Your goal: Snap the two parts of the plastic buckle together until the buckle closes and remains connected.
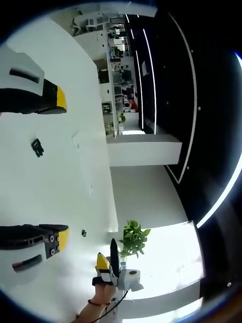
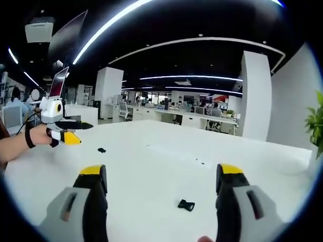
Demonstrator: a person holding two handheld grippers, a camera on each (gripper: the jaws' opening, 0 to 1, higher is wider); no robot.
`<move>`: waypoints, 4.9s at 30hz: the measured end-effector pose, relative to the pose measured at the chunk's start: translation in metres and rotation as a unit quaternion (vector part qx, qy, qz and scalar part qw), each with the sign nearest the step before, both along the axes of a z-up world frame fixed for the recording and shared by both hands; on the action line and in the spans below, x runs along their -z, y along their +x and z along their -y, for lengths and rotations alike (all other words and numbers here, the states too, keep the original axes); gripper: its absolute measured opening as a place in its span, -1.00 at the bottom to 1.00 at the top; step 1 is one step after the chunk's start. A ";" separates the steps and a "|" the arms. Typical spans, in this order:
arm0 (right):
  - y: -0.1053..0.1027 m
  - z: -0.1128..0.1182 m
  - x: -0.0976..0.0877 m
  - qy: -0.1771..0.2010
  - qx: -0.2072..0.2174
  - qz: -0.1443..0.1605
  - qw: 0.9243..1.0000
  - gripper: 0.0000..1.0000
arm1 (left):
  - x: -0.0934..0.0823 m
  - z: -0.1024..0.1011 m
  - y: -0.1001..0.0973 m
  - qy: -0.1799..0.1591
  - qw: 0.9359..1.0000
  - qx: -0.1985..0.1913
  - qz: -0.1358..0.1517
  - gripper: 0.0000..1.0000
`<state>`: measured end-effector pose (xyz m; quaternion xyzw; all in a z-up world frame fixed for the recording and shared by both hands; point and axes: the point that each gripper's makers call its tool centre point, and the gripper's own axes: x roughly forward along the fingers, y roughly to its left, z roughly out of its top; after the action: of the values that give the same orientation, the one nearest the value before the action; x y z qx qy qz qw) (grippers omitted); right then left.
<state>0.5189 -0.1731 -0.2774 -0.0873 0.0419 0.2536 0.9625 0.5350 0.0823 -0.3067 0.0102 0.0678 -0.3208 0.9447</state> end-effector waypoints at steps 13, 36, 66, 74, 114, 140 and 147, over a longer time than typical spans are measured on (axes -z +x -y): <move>0.018 -0.008 -0.003 0.009 -0.006 0.001 1.000 0.80 | -0.005 0.008 0.008 0.009 1.000 0.007 0.003 0.83; 0.030 0.005 0.000 0.016 0.012 0.001 1.000 0.79 | -0.004 0.018 0.013 0.015 1.000 0.018 0.003 0.83; 0.032 0.015 0.035 0.004 0.021 -0.042 0.999 0.81 | 0.025 0.007 0.017 0.044 0.998 0.012 -0.040 0.78; 0.033 0.018 0.043 0.001 0.023 -0.052 0.998 0.80 | 0.036 0.006 0.016 0.058 0.997 0.014 -0.052 0.77; 0.028 0.024 0.087 -0.033 0.021 -0.113 0.993 0.73 | 0.069 -0.004 0.013 0.097 0.990 0.000 -0.098 0.73; 0.025 0.024 0.098 -0.033 0.019 -0.134 0.990 0.69 | 0.080 -0.002 0.008 0.077 0.989 0.004 -0.130 0.63; 0.027 0.019 0.103 -0.022 0.019 -0.149 0.988 0.77 | 0.081 -0.001 0.010 0.076 0.989 0.002 -0.129 0.63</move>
<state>0.5463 -0.1923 -0.3804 -0.0694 0.1920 0.2448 0.9478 0.5446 0.0834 -0.3881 0.0409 0.2133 -0.3154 0.9238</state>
